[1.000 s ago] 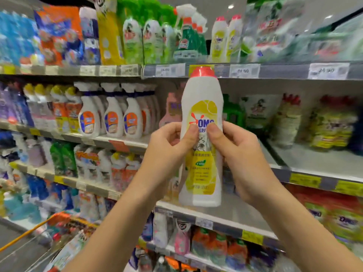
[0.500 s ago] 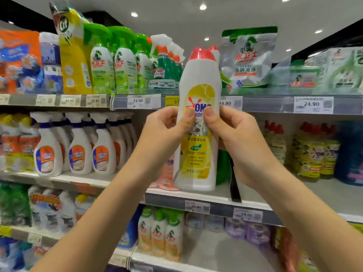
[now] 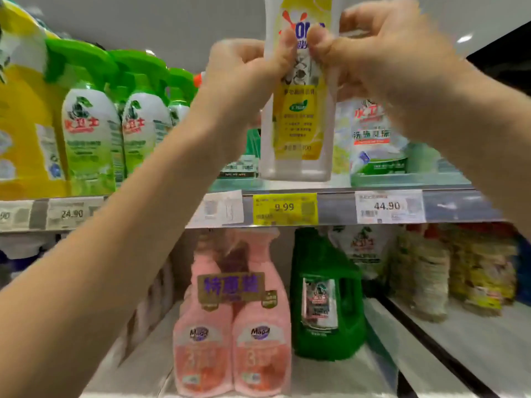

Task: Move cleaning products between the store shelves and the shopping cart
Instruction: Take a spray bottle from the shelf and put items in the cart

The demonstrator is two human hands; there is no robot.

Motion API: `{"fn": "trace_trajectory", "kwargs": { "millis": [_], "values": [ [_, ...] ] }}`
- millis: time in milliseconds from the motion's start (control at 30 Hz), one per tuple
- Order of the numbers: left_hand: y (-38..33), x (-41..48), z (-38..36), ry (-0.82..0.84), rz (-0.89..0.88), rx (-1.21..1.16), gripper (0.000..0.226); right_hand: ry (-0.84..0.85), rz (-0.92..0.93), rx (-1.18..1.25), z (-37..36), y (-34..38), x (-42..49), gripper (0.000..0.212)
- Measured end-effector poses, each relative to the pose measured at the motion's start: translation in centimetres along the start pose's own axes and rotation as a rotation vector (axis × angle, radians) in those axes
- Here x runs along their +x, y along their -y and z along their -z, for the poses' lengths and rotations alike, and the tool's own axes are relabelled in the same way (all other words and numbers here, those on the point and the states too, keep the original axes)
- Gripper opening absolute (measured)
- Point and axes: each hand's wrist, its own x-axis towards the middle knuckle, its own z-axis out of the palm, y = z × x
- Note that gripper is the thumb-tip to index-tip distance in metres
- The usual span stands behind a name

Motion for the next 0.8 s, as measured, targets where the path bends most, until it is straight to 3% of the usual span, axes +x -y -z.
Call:
{"fn": "trace_trajectory", "kwargs": {
  "millis": [167,367,500,700,800],
  "values": [
    [1.5,5.4,-0.7,0.016,-0.059,0.067,0.029,0.154,-0.081,-0.24,2.1,-2.1,5.2,0.032],
    [5.0,8.0,-1.6,0.069,0.108,0.108,0.035,0.22,-0.197,-0.182,3.2,-5.4,7.0,0.034],
    [7.1,7.9,-2.0,0.144,0.203,0.18,0.027,0.323,-0.314,-0.205,3.2,-7.8,7.1,0.039],
    [8.7,7.8,-2.6,0.172,0.301,0.179,0.018,0.326,-0.348,-0.173,3.0,-9.9,7.2,0.056],
    [8.6,7.9,-2.4,0.2,0.319,0.238,0.017,0.346,-0.344,-0.159,3.2,-10.1,7.2,0.052]
  ]
}}
